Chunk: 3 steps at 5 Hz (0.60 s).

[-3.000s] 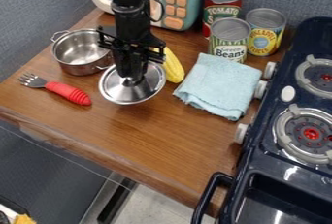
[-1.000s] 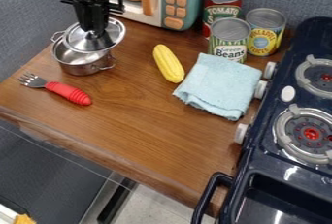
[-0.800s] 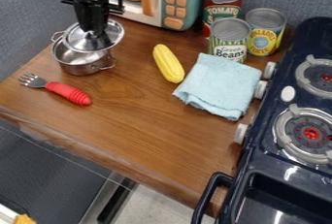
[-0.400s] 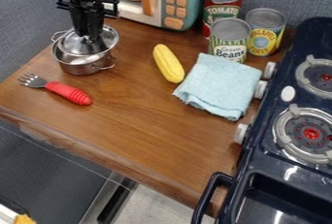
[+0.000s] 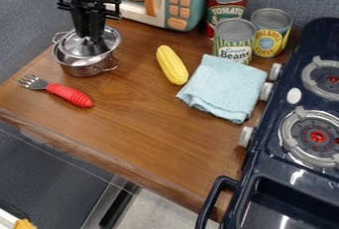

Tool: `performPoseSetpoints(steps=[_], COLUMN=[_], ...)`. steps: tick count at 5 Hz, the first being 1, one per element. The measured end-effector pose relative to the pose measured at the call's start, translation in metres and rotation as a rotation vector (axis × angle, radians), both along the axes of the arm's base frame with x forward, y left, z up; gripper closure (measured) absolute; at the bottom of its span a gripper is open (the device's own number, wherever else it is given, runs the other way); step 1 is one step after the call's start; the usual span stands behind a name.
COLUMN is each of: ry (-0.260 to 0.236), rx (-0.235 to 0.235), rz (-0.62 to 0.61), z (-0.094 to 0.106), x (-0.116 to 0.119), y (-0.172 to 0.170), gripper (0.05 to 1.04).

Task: Close the silver pot with a lid.

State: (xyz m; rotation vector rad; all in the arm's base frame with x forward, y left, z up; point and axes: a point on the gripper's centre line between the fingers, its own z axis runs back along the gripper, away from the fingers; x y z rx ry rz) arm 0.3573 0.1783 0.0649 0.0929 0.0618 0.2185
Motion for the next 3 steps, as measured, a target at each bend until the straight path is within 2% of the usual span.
performPoseSetpoints(steps=[3], ry=[-0.010], rx=[0.007], rz=[0.064], z=[-0.004], x=[-0.012], y=[0.024], gripper=[0.815])
